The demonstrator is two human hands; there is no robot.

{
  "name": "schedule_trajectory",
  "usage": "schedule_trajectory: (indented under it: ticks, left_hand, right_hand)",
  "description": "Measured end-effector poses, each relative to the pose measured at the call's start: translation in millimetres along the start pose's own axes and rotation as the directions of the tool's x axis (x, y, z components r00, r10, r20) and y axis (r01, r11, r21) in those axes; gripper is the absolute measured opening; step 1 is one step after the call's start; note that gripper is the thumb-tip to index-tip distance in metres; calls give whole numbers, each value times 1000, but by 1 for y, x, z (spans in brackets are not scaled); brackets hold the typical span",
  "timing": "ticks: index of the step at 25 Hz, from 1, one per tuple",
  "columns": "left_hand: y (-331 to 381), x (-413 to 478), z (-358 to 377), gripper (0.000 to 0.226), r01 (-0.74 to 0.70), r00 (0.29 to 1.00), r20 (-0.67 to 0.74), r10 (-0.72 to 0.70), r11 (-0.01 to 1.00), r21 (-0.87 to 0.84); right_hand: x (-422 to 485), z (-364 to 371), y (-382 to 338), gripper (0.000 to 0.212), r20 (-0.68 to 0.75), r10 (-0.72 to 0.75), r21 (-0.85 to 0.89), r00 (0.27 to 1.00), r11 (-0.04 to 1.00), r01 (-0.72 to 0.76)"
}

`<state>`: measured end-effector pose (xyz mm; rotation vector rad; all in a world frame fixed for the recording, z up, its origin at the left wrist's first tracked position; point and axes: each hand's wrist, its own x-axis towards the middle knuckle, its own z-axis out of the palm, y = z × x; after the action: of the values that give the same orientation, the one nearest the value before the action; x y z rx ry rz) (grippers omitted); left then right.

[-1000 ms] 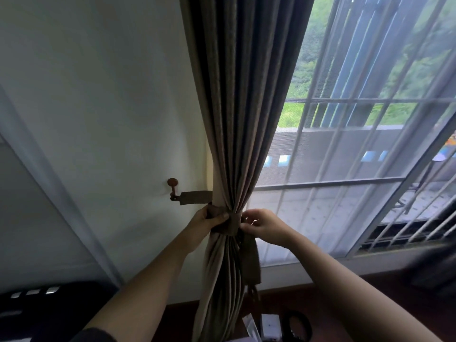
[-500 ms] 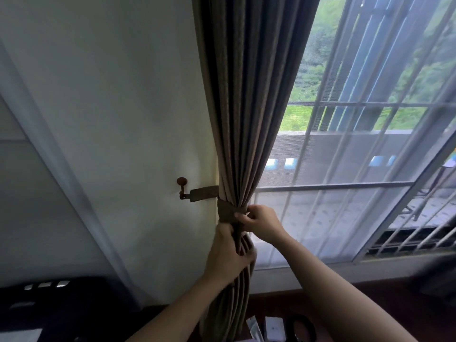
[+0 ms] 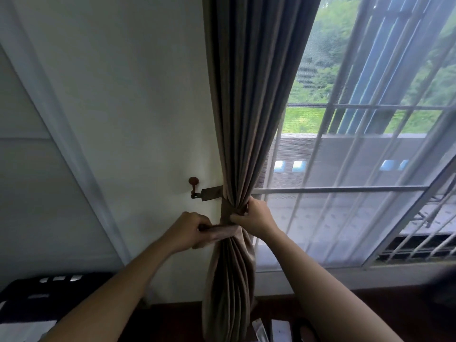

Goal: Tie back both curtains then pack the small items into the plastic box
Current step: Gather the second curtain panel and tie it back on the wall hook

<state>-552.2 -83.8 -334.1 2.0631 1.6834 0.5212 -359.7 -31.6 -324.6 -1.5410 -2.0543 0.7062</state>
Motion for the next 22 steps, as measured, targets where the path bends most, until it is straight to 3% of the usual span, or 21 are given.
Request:
schedule_trajectory:
  ticks: [4, 8, 12, 14, 17, 19, 22]
  left_hand:
    - [-45, 10, -24, 10, -13, 999, 43, 12, 1000, 17]
    - [-65, 37, -32, 16, -12, 997, -78, 17, 998, 58]
    - [-85, 60, -31, 15, 48, 985, -160, -59, 996, -71]
    - [-95, 68, -37, 21, 61, 986, -138, -97, 968, -244]
    - [-103, 75, -38, 24, 85, 976, -110, -188, 795, -601]
    - [-105, 82, -31, 18, 71, 945, -211, -251, 785, -616]
    - [-99, 97, -20, 15, 85, 905, -325, -275, 865, -494]
  right_hand:
    - [5, 14, -7, 33, -6, -3, 55, 1000, 998, 4]
    - [10, 28, -17, 28, -97, 8, 78, 995, 997, 0]
    - [15, 37, -16, 26, -173, 22, 106, 985, 994, -3]
    - [20, 38, -14, 25, -189, 31, 112, 981, 994, -9]
    - [24, 38, -12, 20, -203, 37, 106, 979, 994, -16]
    - [24, 41, -13, 18, -208, 41, 110, 977, 994, -18]
    - [23, 46, -14, 20, -240, 51, 112, 969, 993, -25]
